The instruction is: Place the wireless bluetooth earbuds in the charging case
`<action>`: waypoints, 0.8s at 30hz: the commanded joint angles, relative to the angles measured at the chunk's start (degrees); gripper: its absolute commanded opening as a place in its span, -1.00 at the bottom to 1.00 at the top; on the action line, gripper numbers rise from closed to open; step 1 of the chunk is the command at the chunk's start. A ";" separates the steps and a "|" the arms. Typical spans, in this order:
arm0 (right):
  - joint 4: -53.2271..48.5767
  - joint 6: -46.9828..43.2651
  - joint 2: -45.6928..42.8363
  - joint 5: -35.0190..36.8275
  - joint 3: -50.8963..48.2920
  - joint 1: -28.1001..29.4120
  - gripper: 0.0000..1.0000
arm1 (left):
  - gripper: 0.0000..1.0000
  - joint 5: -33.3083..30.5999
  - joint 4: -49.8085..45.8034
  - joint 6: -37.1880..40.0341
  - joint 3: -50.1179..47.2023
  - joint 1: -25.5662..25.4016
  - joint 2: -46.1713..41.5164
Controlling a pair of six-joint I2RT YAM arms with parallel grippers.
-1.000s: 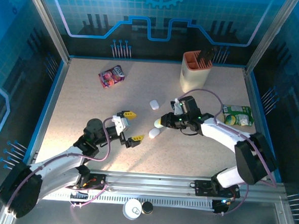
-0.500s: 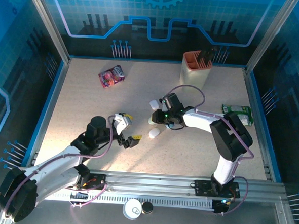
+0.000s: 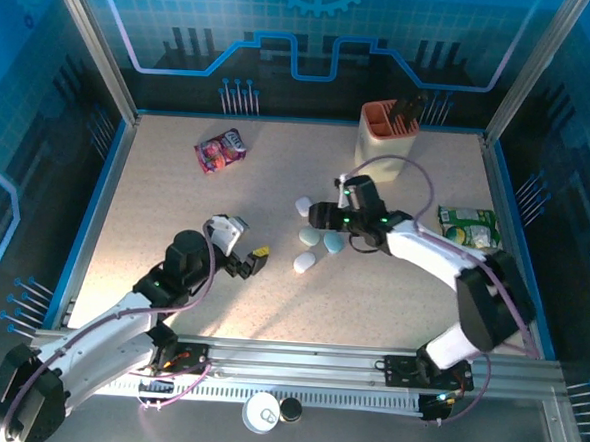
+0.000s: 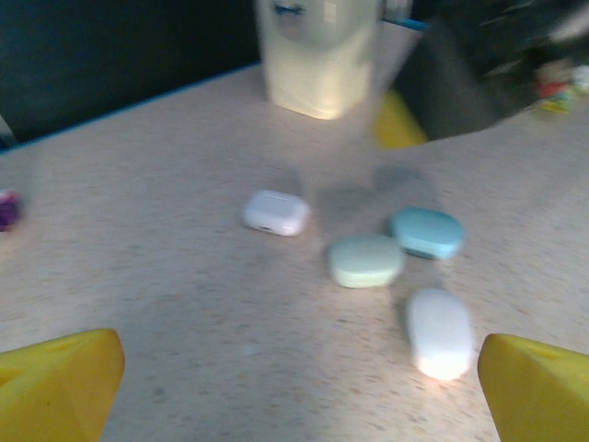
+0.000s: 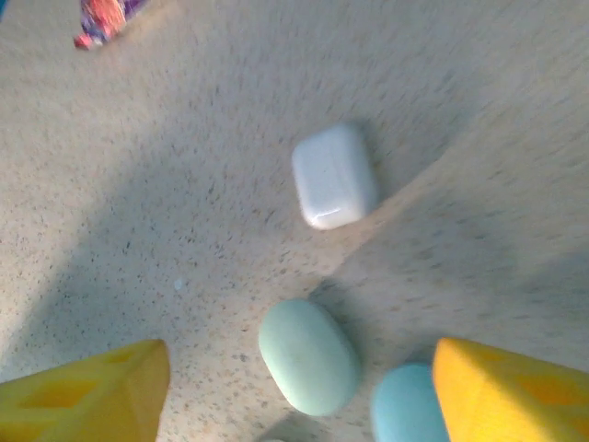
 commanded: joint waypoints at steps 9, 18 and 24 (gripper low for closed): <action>11.85 -22.04 -23.89 24.21 -23.03 -12.62 1.00 | 0.98 -13.80 12.70 -0.36 -5.68 10.46 6.50; 36.53 -28.31 -15.75 14.92 -31.65 -23.73 1.00 | 0.99 -8.90 25.91 -4.18 -7.11 19.86 17.10; 45.99 -28.33 -6.88 4.67 -30.43 -27.90 1.00 | 0.98 -4.04 30.83 -7.30 -3.74 25.69 25.31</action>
